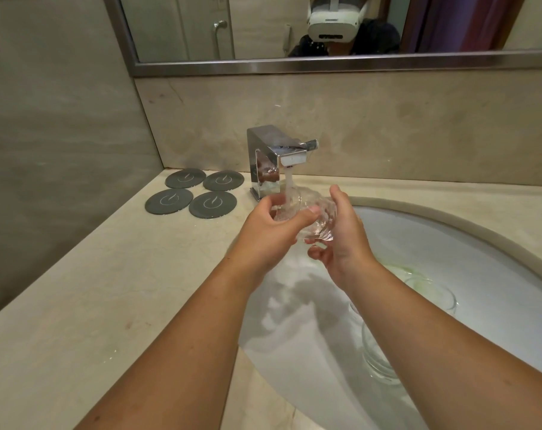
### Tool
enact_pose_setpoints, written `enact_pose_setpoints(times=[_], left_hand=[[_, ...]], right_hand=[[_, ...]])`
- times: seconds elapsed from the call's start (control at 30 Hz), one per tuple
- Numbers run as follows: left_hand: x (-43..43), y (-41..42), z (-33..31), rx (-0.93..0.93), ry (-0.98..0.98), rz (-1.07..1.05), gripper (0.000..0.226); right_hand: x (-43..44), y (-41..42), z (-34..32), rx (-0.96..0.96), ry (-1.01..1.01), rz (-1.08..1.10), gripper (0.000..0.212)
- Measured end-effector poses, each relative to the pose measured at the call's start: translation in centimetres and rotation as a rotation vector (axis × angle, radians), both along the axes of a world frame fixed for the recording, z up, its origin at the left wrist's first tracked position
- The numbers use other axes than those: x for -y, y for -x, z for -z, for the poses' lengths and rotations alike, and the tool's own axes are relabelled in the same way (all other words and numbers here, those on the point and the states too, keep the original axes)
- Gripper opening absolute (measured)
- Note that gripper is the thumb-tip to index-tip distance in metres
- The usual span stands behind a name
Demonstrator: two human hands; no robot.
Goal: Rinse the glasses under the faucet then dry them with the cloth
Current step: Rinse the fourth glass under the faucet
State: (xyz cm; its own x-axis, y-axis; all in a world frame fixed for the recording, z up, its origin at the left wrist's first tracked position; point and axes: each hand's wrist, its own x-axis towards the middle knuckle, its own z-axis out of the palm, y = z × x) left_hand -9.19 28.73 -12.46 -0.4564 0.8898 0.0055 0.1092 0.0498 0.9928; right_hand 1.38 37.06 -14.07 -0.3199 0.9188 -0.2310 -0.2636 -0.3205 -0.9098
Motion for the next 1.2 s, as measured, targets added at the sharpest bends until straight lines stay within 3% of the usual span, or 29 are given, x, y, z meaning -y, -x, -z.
enact_pose_setpoints(times=[0.07, 0.23, 0.4, 0.5, 0.7, 0.9, 1.07, 1.2], left_hand=[[0.05, -0.01, -0.01, -0.02, -0.028, 0.017, 0.091], [-0.39, 0.41, 0.54, -0.022, -0.013, 0.045, 0.09], [-0.24, -0.01, 0.33, -0.019, 0.058, 0.016, 0.116], [-0.05, 0.02, 0.2, -0.029, 0.058, -0.028, 0.113], [0.13, 0.16, 0.05, -0.101, -0.003, -0.025, 0.091], [-0.08, 0.12, 0.26, -0.086, 0.008, 0.028, 0.092], [0.0, -0.11, 0.24, -0.086, 0.075, -0.019, 0.122], [0.04, 0.0, 0.0, -0.067, 0.087, -0.034, 0.104]], right_hand=[[-0.01, -0.14, 0.02, 0.009, 0.058, -0.019, 0.054], [0.34, -0.24, -0.23, -0.037, 0.045, 0.056, 0.032], [0.18, 0.01, -0.21, -0.059, -0.005, 0.087, 0.025], [0.03, 0.07, -0.01, -0.054, -0.038, 0.066, 0.024], [-0.19, -0.13, 0.2, 0.018, 0.039, 0.009, 0.043], [0.2, -0.1, -0.06, -0.027, 0.026, 0.093, 0.032], [-0.04, -0.1, -0.15, -0.031, -0.018, 0.136, 0.023], [-0.21, -0.02, 0.22, -0.006, -0.084, 0.129, 0.02]])
